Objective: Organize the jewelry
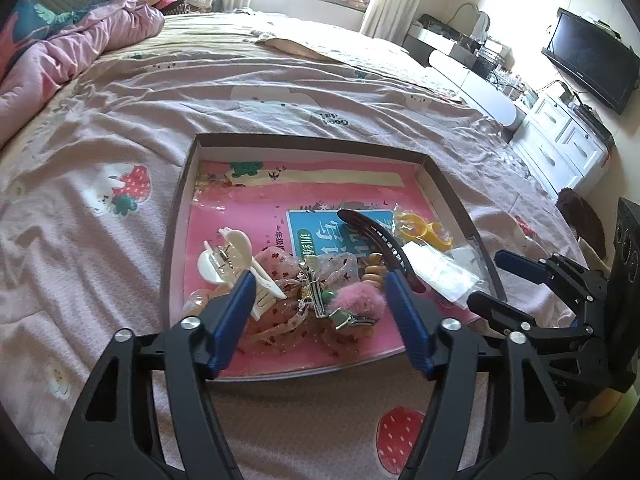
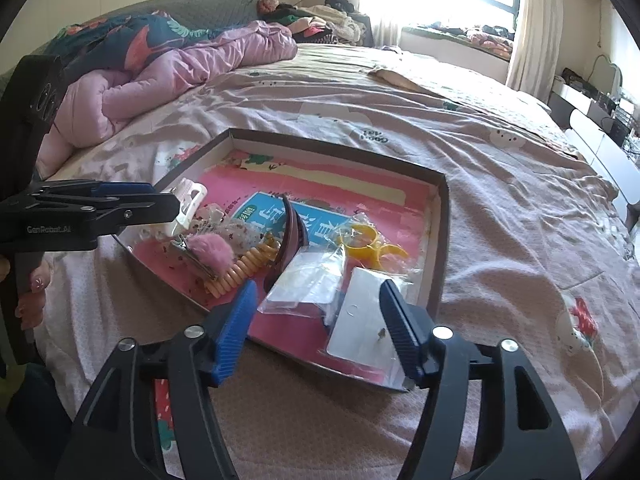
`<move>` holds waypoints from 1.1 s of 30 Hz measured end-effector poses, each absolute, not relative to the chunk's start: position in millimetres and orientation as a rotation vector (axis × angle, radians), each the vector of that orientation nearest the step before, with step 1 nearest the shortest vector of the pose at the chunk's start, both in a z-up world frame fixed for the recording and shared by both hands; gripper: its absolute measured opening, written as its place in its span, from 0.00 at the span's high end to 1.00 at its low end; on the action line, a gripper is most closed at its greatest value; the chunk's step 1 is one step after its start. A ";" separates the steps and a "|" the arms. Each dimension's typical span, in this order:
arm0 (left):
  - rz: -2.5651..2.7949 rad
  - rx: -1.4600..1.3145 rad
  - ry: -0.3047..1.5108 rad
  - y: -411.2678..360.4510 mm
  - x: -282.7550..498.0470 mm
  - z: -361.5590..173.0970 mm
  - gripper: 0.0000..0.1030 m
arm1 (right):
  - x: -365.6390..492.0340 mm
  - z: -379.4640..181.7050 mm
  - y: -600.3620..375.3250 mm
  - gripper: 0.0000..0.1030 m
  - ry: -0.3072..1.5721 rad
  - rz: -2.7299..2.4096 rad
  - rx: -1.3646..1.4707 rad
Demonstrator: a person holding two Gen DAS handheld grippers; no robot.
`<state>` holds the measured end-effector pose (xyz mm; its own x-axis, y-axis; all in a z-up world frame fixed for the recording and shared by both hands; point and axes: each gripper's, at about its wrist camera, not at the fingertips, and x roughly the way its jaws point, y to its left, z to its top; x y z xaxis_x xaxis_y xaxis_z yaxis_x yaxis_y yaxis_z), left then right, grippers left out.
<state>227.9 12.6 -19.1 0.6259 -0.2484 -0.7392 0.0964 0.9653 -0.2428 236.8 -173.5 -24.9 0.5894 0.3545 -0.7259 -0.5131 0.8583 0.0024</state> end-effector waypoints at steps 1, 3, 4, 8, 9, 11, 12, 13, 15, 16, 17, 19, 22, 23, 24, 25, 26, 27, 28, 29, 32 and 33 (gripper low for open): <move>-0.190 -0.187 0.871 13.4 226.3 -17.4 0.38 | 235.7 -23.9 -174.6 0.36 0.791 0.508 -0.214; -0.185 -0.196 0.868 15.8 223.5 -14.8 0.35 | 231.4 -20.6 -177.6 0.28 0.782 0.499 -0.204; -0.183 -0.200 0.866 16.9 221.8 -13.6 0.34 | 229.1 -19.3 -178.8 0.26 0.777 0.495 -0.200; -0.164 -0.193 0.857 20.4 211.2 -7.1 0.25 | 219.0 -12.1 -184.3 0.15 0.752 0.479 -0.175; -0.161 -0.192 0.856 20.8 209.3 -5.7 0.20 | 216.1 -10.2 -186.3 0.13 0.747 0.478 -0.165; -0.149 -0.187 0.845 21.0 203.1 -1.5 0.15 | 210.8 -7.4 -189.6 0.11 0.739 0.470 -0.156; -0.147 -0.184 0.842 21.6 200.6 -0.1 0.15 | 208.4 -5.7 -191.0 0.10 0.735 0.466 -0.153; -0.148 -0.181 0.837 21.1 196.7 2.1 0.14 | 205.7 -3.8 -192.1 0.09 0.729 0.464 -0.150; -0.139 -0.170 0.831 19.8 191.1 5.1 0.11 | 199.4 0.3 -194.6 0.07 0.718 0.461 -0.137; -0.134 -0.163 0.826 18.9 187.1 6.8 0.11 | 196.7 2.0 -195.9 0.07 0.717 0.459 -0.135; -0.132 -0.159 0.824 18.3 184.1 8.0 0.11 | 195.5 3.6 -196.4 0.07 0.716 0.456 -0.135; -0.127 -0.151 0.820 16.7 176.6 9.8 0.11 | 189.7 6.6 -198.8 0.07 0.710 0.452 -0.132; -0.120 -0.135 0.812 14.1 164.0 12.0 0.11 | 181.0 10.5 -202.3 0.07 0.703 0.449 -0.127; -0.118 -0.132 0.810 13.5 158.9 12.7 0.11 | 177.9 11.4 -204.2 0.07 0.700 0.448 -0.125; -0.116 -0.134 0.807 13.9 154.9 12.8 0.11 | 174.6 12.2 -205.4 0.06 0.698 0.447 -0.123; -0.116 -0.135 0.805 13.6 151.9 13.6 0.11 | 172.3 12.8 -206.2 0.06 0.697 0.448 -0.121; -0.116 -0.136 0.801 13.4 146.8 14.4 0.11 | 167.4 13.6 -207.3 0.06 0.693 0.448 -0.120; -0.115 -0.136 0.796 13.3 142.9 14.7 0.11 | 164.0 14.0 -208.4 0.06 0.691 0.448 -0.119; -0.113 -0.134 0.793 13.1 139.4 15.5 0.11 | 160.0 14.2 -209.3 0.06 0.689 0.449 -0.118; -0.110 -0.131 0.791 12.7 135.9 15.8 0.11 | 155.6 14.3 -210.2 0.06 0.687 0.450 -0.116; -0.104 -0.135 0.779 13.4 123.5 16.4 0.11 | 144.9 14.7 -210.6 0.06 0.684 0.451 -0.114; -0.101 -0.141 0.777 14.0 118.6 15.5 0.11 | 141.3 14.3 -210.9 0.06 0.683 0.450 -0.111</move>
<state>118.6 14.0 15.5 0.7087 -0.1427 -0.6909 0.0388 0.9857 -0.1638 141.3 -210.9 14.3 0.6843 0.3645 -0.6315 -0.4361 0.8987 0.0462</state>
